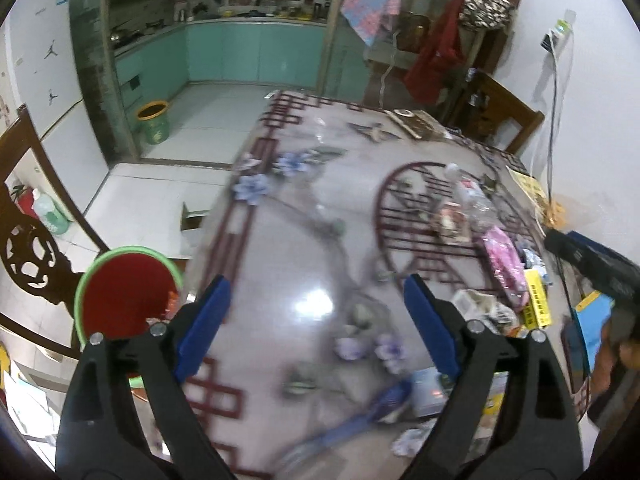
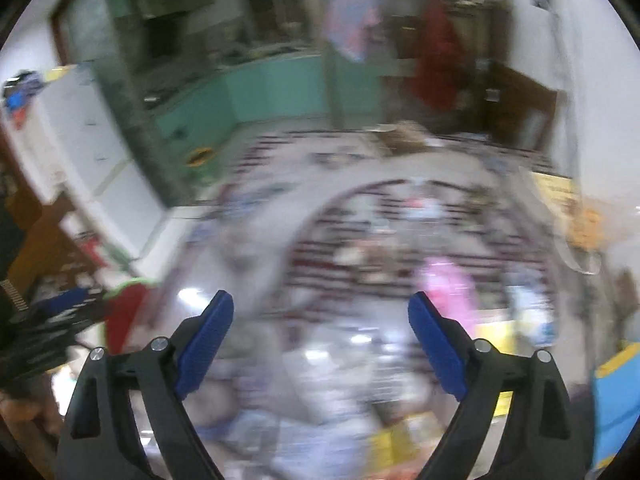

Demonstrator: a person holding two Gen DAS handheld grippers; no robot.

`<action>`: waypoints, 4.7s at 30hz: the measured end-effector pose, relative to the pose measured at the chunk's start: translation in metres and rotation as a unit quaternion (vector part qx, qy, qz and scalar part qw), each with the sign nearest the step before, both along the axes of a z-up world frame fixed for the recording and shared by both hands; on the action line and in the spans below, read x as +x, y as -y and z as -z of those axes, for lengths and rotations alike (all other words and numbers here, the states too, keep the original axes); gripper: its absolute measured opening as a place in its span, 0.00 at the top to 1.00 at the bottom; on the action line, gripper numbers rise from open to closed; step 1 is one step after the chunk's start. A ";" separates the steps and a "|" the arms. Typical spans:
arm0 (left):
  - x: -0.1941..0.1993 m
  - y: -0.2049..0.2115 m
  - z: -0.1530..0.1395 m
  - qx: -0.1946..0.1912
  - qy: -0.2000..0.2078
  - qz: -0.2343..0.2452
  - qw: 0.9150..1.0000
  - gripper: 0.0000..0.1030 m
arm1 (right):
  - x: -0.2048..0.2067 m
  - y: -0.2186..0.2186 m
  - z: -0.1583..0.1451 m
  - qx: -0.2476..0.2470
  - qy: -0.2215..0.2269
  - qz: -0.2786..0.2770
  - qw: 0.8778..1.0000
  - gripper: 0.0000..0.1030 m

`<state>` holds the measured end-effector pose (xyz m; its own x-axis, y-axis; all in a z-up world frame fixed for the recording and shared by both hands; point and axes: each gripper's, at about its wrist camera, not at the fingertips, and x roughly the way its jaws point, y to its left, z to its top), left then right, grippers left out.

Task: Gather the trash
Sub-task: 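Move both tools back over the table toward the remaining trash, then grasp the pink plastic bag with the right tool while the left tool grasps crumpled paper, then carry both items to the red bucket and open both tools to drop them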

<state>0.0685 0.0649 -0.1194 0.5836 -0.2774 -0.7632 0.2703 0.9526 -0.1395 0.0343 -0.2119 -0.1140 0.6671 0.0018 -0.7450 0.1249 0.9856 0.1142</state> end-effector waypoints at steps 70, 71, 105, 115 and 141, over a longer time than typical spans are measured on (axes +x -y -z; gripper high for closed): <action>0.047 0.176 0.016 -0.010 -0.043 0.108 0.993 0.59 | 0.005 0.113 0.029 0.058 -0.032 0.029 0.997 0.72; 0.042 0.171 0.012 -0.010 -0.037 0.106 0.994 0.59 | 0.002 0.108 0.024 0.056 -0.028 0.026 0.998 0.72; -0.007 -0.023 -0.022 -0.035 0.014 -0.011 0.999 0.59 | -0.003 -0.067 -0.030 0.021 0.019 -0.076 0.997 0.72; 0.011 -0.101 -0.007 -0.034 -0.007 -0.040 0.999 0.59 | 0.012 -0.145 -0.022 0.021 -0.003 -0.108 0.994 0.72; 0.053 -0.279 0.033 -0.012 -0.049 -0.141 0.989 0.59 | 0.108 -0.362 0.060 0.083 -0.110 -0.257 0.957 0.71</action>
<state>0.1211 0.3437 -0.1524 0.5635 -0.1337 -0.8152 -0.0209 0.9842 -0.1759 0.1425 0.1503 -0.1741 0.3735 0.4173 -0.8284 -0.3323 0.8940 0.3005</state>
